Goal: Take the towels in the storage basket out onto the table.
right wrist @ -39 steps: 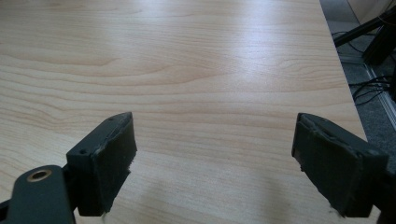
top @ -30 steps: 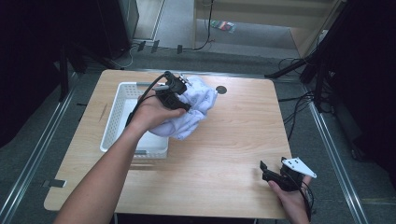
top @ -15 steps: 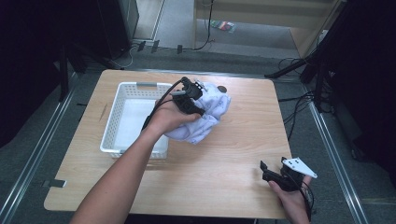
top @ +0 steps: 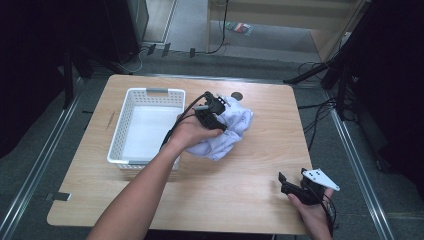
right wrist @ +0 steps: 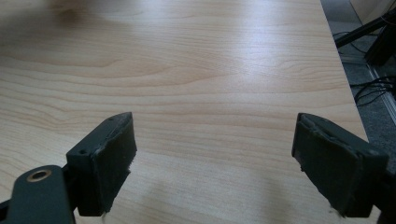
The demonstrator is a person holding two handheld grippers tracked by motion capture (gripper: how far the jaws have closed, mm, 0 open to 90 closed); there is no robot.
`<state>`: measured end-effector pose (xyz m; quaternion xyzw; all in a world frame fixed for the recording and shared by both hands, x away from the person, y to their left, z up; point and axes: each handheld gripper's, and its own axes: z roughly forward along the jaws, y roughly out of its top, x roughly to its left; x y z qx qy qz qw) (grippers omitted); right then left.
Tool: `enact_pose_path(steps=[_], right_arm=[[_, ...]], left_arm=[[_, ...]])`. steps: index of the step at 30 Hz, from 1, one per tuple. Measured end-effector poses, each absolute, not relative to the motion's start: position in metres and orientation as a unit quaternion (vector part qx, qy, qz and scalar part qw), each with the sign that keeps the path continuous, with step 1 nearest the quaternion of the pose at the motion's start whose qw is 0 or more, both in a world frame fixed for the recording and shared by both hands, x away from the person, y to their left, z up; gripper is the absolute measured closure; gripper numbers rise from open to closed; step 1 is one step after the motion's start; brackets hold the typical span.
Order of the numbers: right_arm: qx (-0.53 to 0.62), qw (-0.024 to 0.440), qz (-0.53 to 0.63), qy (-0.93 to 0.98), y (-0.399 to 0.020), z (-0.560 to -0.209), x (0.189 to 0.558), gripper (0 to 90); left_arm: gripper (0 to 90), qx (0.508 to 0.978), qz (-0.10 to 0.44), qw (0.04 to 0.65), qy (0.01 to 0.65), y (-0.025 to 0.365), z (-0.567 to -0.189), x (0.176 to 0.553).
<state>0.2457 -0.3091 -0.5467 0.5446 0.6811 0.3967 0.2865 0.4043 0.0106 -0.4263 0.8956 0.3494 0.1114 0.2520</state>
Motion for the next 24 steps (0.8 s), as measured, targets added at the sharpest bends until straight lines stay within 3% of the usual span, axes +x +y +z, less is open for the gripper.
enact_pose_path(steps=[13, 17, 18, 19, 21, 24], right_arm=[[0.545, 0.287, 0.397, 0.680, -0.309, -0.547, 0.246, 13.7], [0.545, 0.286, 0.398, 0.680, -0.309, -0.547, 0.246, 13.7], [0.545, 0.286, 0.398, 0.680, -0.309, -0.547, 0.246, 13.7], [0.545, 0.286, 0.398, 0.680, -0.309, -0.547, 0.246, 13.7], [0.544, 0.286, 0.398, 0.681, -0.309, -0.547, 0.246, 13.7], [0.545, 0.286, 0.397, 0.681, -0.309, -0.547, 0.246, 13.7]], left_arm=[[47.5, 0.910, 0.090, 0.222, 0.338, -0.007, -0.471, 0.400], [37.2, 0.911, 0.084, 0.221, 0.339, -0.008, -0.472, 0.399], [31.1, 0.911, 0.081, 0.219, 0.340, -0.008, -0.472, 0.398], [12.9, 0.909, 0.075, 0.219, 0.346, -0.008, -0.471, 0.399], [1.7, 0.903, 0.075, 0.225, 0.360, -0.006, -0.468, 0.399], [0.0, 0.899, 0.069, 0.234, 0.364, 0.000, -0.459, 0.399]])
